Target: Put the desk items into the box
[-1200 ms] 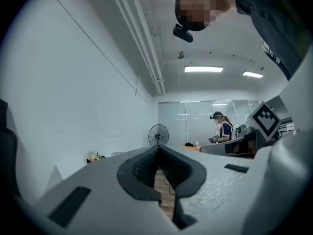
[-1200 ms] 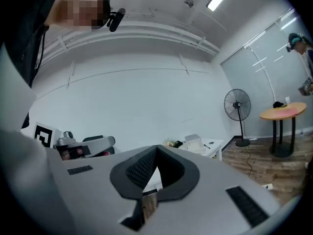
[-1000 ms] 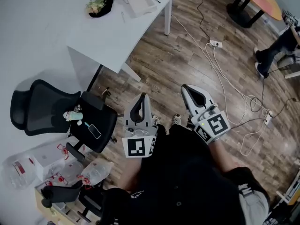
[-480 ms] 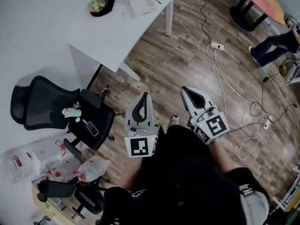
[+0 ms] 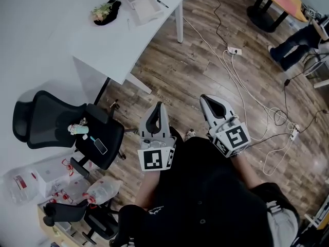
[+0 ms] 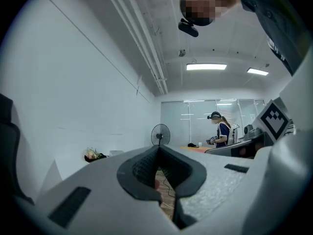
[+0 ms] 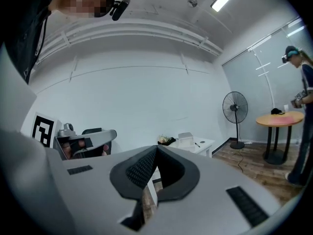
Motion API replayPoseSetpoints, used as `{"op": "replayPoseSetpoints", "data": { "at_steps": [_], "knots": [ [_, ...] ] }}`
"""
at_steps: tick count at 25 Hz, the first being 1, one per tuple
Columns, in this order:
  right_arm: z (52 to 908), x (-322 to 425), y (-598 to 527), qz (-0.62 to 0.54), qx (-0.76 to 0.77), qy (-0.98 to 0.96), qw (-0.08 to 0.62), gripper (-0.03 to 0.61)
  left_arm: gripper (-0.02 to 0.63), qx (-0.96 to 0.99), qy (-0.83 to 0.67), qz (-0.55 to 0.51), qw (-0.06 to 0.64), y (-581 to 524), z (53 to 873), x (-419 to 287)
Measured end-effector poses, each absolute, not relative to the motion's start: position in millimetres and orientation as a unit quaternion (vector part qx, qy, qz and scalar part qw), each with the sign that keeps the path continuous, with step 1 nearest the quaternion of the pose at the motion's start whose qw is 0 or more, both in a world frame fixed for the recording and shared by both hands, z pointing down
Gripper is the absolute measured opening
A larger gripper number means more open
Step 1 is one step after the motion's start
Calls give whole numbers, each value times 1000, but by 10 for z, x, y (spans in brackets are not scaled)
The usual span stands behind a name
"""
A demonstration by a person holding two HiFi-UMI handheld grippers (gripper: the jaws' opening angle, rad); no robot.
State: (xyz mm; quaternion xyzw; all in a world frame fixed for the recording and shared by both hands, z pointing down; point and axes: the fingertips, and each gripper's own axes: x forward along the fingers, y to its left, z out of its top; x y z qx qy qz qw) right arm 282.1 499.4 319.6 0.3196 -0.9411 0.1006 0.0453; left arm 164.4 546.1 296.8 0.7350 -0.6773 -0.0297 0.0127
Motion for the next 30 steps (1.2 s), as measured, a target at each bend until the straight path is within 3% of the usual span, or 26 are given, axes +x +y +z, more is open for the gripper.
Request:
{"op": "replayPoseSetpoints", "data": {
  "at_steps": [12, 30],
  "knots": [
    [3317, 2721, 4572, 99, 331, -937, 57, -2, 8, 742, -670, -19, 20, 4917, 3167, 1452],
    [3345, 2092, 2898, 110, 396, -909, 62, -2, 8, 789, -614, -24, 21, 3007, 3134, 810]
  ]
}}
